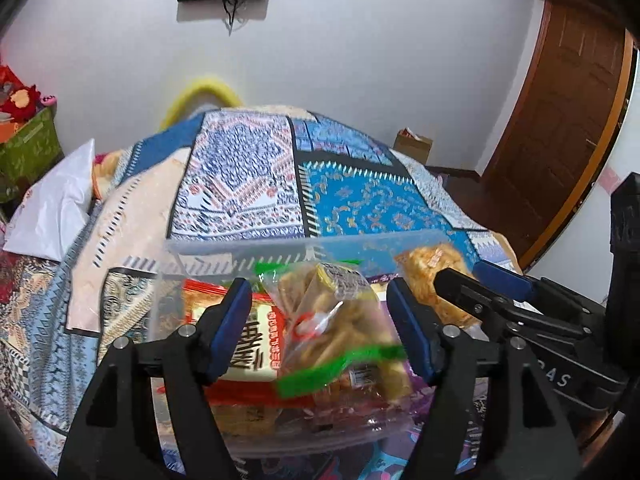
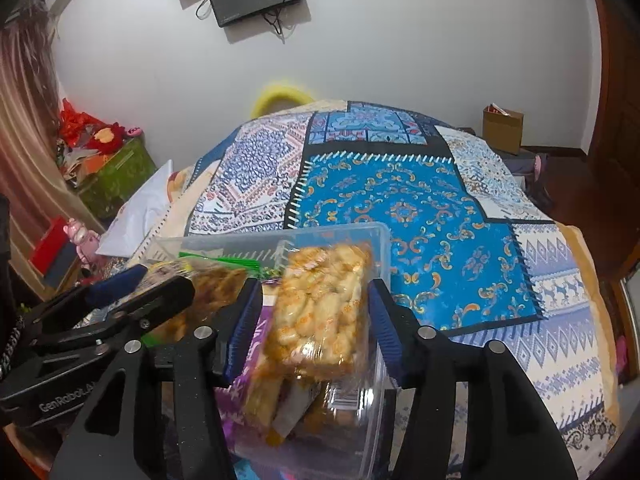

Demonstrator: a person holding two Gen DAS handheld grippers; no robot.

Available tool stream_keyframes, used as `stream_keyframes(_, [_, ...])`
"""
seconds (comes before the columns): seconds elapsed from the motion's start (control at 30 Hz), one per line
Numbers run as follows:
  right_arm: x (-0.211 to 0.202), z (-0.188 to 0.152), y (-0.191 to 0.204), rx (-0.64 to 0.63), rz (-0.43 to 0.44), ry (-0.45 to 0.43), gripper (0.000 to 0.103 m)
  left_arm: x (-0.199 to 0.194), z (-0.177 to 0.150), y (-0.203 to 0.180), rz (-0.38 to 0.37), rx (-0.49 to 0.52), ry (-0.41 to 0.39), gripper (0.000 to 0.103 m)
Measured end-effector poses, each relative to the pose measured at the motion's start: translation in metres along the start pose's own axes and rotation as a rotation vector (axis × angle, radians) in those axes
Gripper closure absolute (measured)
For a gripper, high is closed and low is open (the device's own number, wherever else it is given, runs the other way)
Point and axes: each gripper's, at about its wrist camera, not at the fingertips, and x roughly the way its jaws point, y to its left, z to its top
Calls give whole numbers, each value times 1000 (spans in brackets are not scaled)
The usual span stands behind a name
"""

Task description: Organize snacks

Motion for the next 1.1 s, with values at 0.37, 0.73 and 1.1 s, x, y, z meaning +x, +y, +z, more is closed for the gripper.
stream_keyframes(0.37, [-86, 9, 30, -70, 26, -130, 45, -106, 3, 2, -14, -11, -150, 34])
stream_keyframes(0.73, [-187, -15, 65, -146, 48, -304, 27, -232, -23, -7, 22, 54, -356, 18])
stream_keyframes(1.1, [-224, -42, 83, -174, 19, -409, 1, -280, -55, -20, 52, 102, -433, 2])
